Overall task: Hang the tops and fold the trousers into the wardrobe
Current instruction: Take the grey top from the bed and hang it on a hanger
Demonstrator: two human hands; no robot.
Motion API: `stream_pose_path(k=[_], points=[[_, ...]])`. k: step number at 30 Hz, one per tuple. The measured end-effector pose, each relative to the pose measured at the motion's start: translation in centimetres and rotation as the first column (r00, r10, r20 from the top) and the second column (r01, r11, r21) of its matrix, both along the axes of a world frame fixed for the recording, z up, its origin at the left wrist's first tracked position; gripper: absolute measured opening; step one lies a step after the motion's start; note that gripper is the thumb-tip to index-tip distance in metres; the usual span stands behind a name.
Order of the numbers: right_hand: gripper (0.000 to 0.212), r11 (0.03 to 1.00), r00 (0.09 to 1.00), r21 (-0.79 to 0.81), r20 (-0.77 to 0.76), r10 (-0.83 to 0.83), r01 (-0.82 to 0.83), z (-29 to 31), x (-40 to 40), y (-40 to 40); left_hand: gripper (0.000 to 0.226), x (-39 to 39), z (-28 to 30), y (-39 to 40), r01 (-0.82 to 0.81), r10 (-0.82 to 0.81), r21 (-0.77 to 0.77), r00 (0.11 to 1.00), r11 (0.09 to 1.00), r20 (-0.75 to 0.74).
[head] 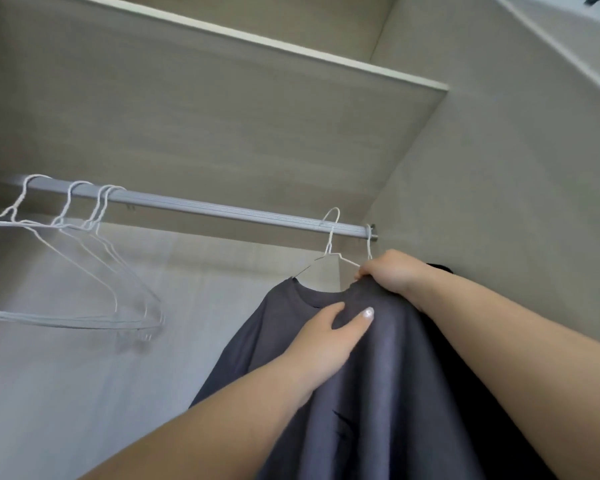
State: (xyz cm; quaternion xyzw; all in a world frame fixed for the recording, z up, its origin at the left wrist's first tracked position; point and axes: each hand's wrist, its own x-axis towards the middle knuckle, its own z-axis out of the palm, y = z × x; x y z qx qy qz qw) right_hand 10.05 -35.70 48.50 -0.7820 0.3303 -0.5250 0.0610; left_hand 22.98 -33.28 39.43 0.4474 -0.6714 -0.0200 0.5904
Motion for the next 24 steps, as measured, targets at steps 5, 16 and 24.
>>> stream_pose_path(k=[5,16,24], points=[[0.024,0.999,0.997,0.012,0.062,-0.04,0.039,2.0,-0.3,-1.7,0.085,-1.6,0.8,-2.0,0.036,-0.034,-0.017,0.994,0.999,0.099],[0.035,0.988,0.989,0.04,0.018,-0.147,0.146,1.9,1.4,-6.4,0.012,-2.2,0.0,-3.9,0.062,-0.079,0.117,0.986,0.991,0.148],[0.019,0.925,0.918,-0.165,-0.151,-0.368,0.343,1.8,1.3,-6.3,0.062,-2.9,-1.2,-4.1,0.102,-0.108,0.162,0.994,0.982,0.028]])
